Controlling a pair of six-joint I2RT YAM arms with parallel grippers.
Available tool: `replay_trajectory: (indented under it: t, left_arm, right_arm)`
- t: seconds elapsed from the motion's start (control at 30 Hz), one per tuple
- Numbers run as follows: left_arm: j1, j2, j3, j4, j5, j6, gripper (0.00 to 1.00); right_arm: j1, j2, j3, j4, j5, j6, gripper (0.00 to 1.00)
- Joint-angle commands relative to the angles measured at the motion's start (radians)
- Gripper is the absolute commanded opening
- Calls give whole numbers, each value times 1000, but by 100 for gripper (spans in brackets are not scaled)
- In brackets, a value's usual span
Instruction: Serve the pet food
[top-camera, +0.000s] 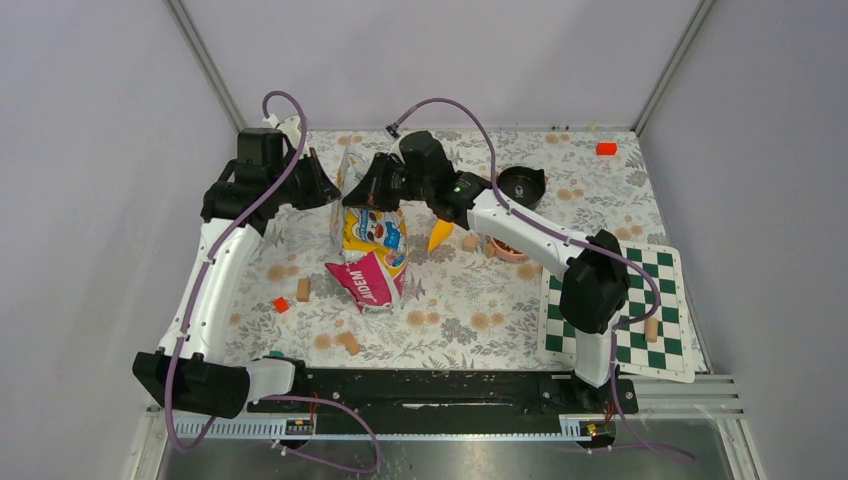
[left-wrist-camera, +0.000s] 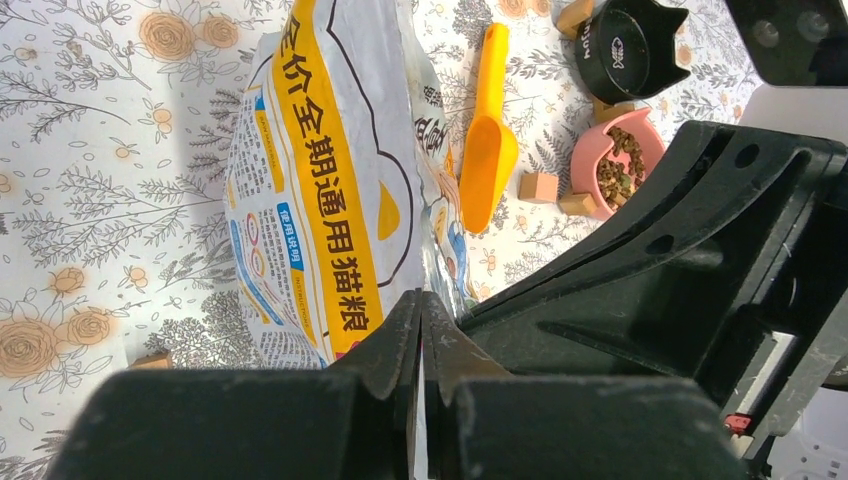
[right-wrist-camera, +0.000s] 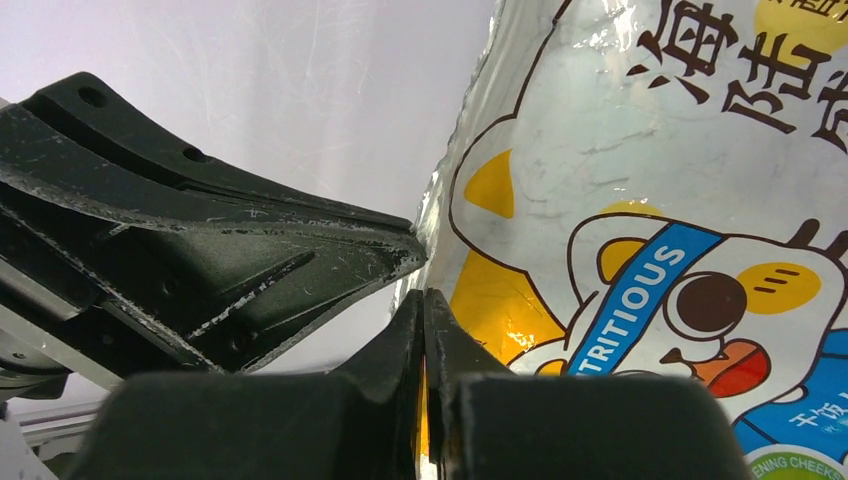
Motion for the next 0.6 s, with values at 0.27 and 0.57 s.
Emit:
replay_trajectory:
  t: [0.27,0.57]
  left_arm:
    - [14,-6,-8,34,-26,7,0]
    - [14,24,1,28,12,18,17]
  right_arm:
    - [3,-90,48,-190,139,-160,0]
    - [3,-66,97,-189,119,-183,0]
